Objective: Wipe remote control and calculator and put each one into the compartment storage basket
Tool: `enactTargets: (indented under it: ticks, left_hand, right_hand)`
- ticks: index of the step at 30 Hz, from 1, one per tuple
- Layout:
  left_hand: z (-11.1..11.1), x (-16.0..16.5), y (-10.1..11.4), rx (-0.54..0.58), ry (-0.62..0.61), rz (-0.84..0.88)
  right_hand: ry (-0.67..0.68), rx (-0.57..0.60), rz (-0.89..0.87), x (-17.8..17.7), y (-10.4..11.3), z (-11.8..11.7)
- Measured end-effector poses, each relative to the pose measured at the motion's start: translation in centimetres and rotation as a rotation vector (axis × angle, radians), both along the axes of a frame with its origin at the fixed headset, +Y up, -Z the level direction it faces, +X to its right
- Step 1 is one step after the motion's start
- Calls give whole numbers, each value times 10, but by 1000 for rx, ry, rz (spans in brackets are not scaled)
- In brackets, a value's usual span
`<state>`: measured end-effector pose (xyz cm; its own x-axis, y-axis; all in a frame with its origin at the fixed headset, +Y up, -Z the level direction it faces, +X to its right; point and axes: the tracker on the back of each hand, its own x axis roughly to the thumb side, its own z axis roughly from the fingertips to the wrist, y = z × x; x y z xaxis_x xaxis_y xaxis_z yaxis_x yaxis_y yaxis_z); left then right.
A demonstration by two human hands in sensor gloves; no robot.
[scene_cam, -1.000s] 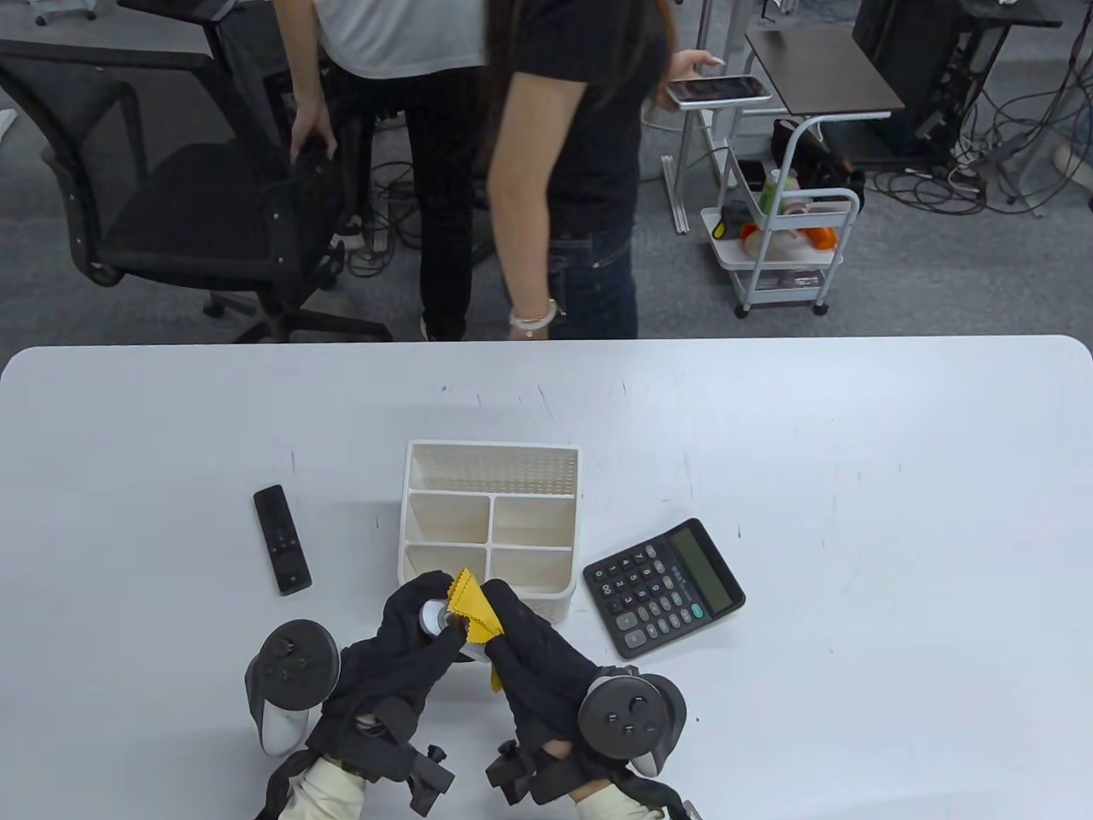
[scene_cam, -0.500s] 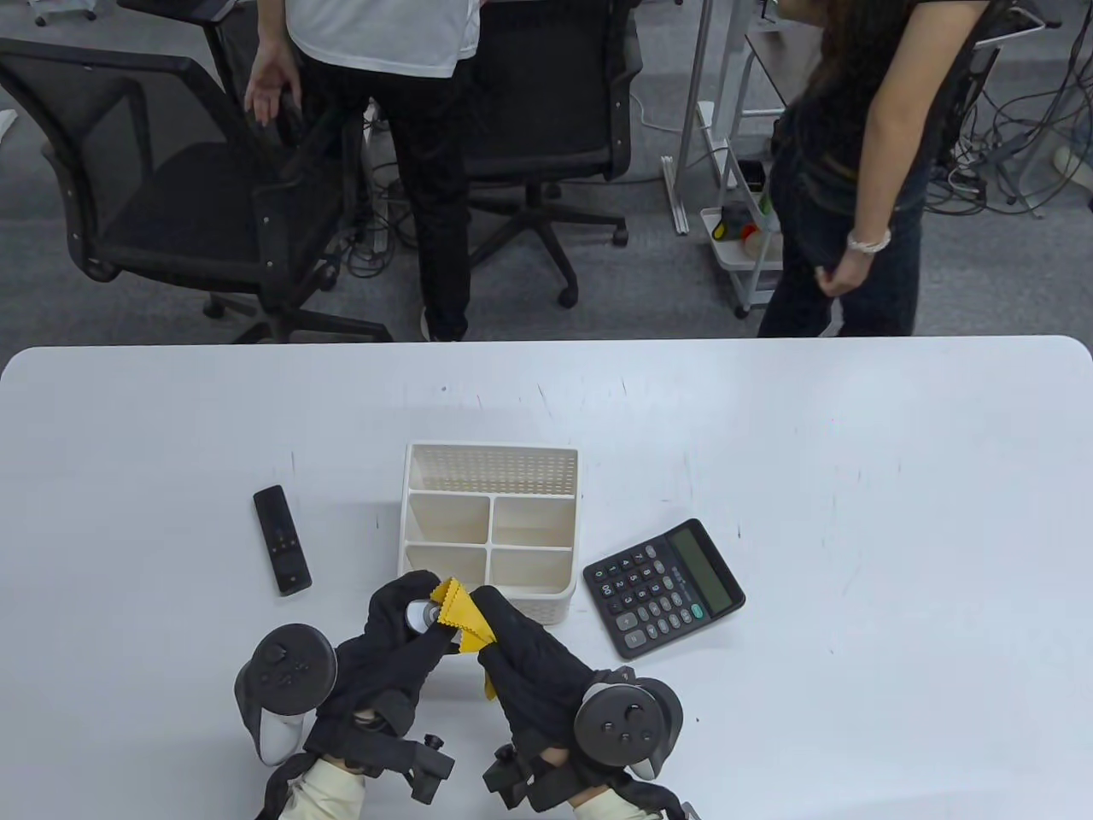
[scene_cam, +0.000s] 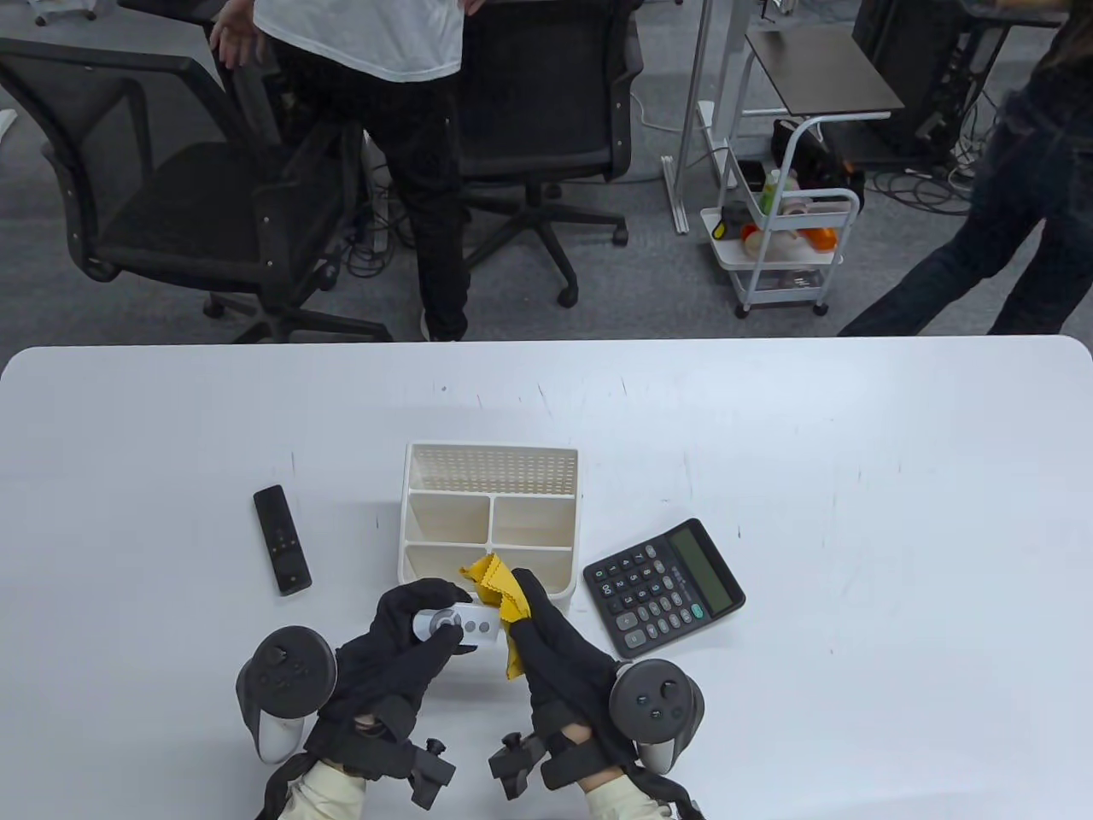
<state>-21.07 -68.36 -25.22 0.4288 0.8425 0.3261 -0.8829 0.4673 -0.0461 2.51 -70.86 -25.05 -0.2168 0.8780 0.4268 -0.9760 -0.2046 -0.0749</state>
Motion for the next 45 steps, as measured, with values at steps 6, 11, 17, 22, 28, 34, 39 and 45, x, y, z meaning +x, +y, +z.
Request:
enactTargets:
  ticks: [6,11,17,22,28,34,39,45]
  left_hand:
    - [4,-4,5,133,140,-162]
    - [4,0,6,163,67,-157]
    - [0,2,9,190,98,-169]
    - [-9,-2,17,230,137,-213]
    - [-38,-9,41,250,176,-333]
    - [-69,-12,53,266,243,-574]
    - [-89,-2,44,255,234,-753]
    - [-101,21,29,270,184,-1022]
  right_hand:
    - [-11,-15,-18,1,3,2]
    - [-4,-16,-90,5,2,0]
    - [32,-47,-79,3,-1,-4]
    - [12,-50,-82,7,0,-6]
    - [-45,-8,-91,21,5,-7]
    - [-54,-15,-108,30,4,-12]
    - [-55,-17,-113,32,2,-14]
    - [-50,-4,-81,33,2,-14]
